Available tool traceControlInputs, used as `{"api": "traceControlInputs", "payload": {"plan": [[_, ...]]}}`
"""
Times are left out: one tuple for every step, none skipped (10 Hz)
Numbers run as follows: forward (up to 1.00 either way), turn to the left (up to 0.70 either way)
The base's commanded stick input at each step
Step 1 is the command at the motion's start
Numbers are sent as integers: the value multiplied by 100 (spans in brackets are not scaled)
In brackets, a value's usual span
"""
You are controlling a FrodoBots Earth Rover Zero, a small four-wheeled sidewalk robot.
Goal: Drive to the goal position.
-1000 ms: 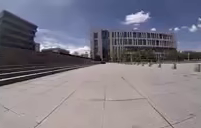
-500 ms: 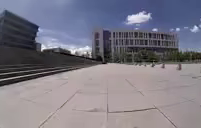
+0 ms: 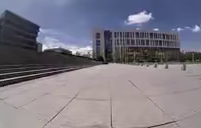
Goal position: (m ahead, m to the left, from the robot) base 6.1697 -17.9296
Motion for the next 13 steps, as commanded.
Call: {"api": "traceControlInputs", "payload": {"plan": [[70, 0], [70, 0], [70, 0], [70, 0], [70, 0], [70, 0], [70, 0], [70, -11], [70, -33], [70, -35], [70, -35], [70, -35], [70, -35]]}}
